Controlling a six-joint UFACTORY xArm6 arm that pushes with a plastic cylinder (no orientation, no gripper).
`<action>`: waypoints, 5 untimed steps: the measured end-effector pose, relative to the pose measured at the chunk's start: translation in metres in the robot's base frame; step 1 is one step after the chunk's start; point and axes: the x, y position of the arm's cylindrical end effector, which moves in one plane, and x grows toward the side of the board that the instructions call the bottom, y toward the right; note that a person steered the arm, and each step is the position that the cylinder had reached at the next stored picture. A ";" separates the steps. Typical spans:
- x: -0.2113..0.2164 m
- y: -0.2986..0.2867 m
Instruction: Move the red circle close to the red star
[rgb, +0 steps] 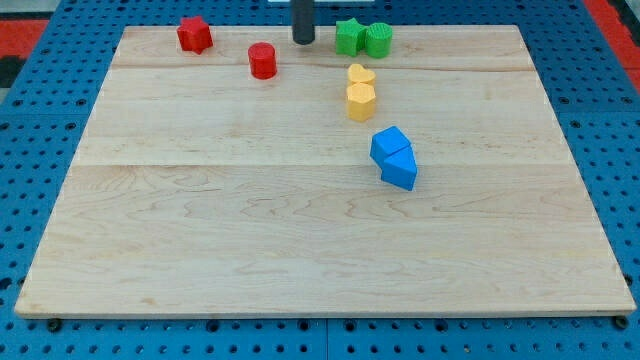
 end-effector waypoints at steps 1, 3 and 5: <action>0.025 0.036; 0.028 -0.079; 0.066 -0.075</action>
